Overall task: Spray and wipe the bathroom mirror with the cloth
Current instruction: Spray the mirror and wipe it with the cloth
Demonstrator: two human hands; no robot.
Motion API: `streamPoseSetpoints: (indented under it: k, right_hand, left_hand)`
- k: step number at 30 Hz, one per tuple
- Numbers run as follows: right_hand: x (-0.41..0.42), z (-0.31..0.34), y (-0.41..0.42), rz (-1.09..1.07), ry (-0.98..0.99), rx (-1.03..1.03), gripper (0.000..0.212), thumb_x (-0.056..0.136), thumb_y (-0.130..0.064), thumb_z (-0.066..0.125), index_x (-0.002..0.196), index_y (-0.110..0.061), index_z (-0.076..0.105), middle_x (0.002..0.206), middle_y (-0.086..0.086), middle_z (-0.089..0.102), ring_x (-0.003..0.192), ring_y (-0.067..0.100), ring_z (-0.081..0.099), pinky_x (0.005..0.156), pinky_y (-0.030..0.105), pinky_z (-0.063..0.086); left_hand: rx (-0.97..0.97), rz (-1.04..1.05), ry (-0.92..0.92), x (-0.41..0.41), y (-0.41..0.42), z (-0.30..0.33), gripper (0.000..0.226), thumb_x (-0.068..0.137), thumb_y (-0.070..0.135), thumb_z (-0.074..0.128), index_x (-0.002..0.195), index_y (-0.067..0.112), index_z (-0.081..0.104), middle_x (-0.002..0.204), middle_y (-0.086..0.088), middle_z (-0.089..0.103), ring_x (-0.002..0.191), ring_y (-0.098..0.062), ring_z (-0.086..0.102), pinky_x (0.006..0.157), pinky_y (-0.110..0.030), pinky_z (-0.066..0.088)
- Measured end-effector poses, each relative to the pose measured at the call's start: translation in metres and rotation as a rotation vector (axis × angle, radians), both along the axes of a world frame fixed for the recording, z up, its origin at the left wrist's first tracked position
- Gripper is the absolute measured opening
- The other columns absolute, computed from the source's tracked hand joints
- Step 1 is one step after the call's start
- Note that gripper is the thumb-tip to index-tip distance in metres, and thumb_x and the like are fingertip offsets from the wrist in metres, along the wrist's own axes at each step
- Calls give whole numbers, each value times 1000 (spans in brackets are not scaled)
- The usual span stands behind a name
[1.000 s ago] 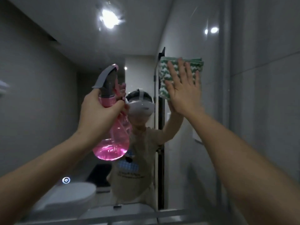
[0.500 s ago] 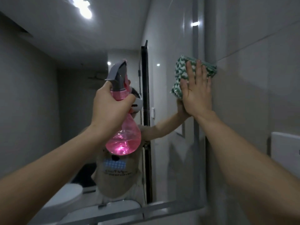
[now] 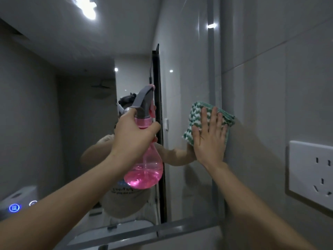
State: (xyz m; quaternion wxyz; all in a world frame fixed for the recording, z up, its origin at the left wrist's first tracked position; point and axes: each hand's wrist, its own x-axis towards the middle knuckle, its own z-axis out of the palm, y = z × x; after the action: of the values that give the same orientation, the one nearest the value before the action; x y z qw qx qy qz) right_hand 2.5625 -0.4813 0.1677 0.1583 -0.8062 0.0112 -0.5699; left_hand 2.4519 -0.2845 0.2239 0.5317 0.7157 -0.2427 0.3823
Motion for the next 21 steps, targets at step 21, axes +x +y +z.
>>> streamPoseSetpoints:
  k: [21]
  right_hand:
    - [-9,153,25,3,25,-3,59,102,-44,18,151,-25,-9,158,5,-18,145,25,-16,115,47,-11]
  left_hand:
    - [-46,-25,-82,1,84,22,18,78,5,68,86,20,60,75,-2,67,62,-5,66,50,-8,47]
